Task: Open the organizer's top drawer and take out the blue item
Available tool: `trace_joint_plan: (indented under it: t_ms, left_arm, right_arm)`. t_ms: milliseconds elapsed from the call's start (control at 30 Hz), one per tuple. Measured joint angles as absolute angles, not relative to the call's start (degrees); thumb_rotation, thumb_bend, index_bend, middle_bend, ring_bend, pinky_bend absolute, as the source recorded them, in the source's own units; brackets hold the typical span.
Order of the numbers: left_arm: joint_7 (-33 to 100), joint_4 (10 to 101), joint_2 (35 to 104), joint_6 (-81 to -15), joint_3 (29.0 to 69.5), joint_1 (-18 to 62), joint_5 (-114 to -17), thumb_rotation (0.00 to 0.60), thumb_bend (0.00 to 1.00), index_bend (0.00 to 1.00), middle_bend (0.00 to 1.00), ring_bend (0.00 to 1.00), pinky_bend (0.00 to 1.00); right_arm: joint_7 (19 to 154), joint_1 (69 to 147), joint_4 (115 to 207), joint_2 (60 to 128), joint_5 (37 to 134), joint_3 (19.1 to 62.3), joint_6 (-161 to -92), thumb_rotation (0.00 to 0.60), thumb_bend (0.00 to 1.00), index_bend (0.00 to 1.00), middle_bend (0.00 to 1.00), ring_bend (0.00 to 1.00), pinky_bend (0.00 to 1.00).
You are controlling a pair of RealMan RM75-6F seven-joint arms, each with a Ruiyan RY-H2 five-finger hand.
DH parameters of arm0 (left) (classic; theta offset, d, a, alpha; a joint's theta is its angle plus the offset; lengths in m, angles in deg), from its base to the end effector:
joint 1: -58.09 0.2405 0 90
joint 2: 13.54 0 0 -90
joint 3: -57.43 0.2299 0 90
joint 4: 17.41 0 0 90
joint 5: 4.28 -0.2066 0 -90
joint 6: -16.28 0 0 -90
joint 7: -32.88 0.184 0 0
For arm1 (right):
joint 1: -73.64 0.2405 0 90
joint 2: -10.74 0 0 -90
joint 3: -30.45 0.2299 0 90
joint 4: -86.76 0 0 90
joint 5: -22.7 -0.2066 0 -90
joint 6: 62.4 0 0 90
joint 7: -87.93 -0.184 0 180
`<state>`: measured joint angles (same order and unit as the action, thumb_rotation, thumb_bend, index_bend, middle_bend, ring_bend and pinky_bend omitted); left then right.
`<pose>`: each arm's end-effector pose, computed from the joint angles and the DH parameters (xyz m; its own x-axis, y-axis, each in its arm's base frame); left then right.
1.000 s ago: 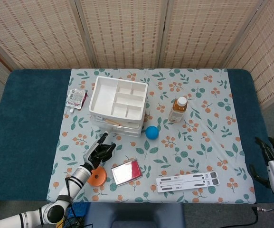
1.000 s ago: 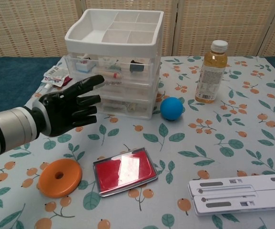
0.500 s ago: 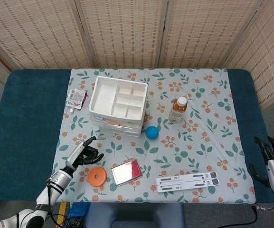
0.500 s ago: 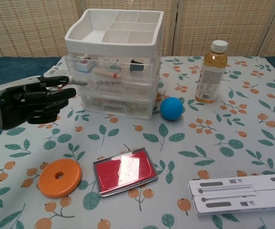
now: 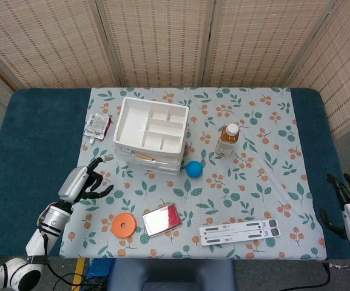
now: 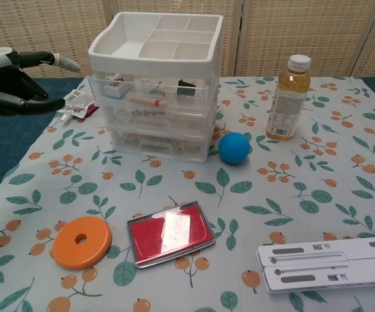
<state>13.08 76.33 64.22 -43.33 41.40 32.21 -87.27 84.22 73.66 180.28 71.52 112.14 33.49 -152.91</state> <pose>-0.1464 0.3315 0.0496 -0.1397 0.2876 0.9475 0.9408 -0.2598 0.2176 -0.2862 -0.1947 0.1776 0.3736 0.0622 0.9255 -0.9274 0.0022 0.3742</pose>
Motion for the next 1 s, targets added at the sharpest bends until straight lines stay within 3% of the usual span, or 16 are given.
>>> trace_joint_plan:
  t_ms: [1000]
  left_arm:
    - [27.1, 74.1, 65.2, -39.1, 43.0, 22.6, -79.7, 0.600, 0.27, 0.15, 0.91, 1.00, 1.00]
  right_arm:
    - [82.4, 72.7, 178.7, 71.9, 111.6, 33.4, -153.7, 0.600, 0.40, 0.05, 0.19, 0.08, 0.10]
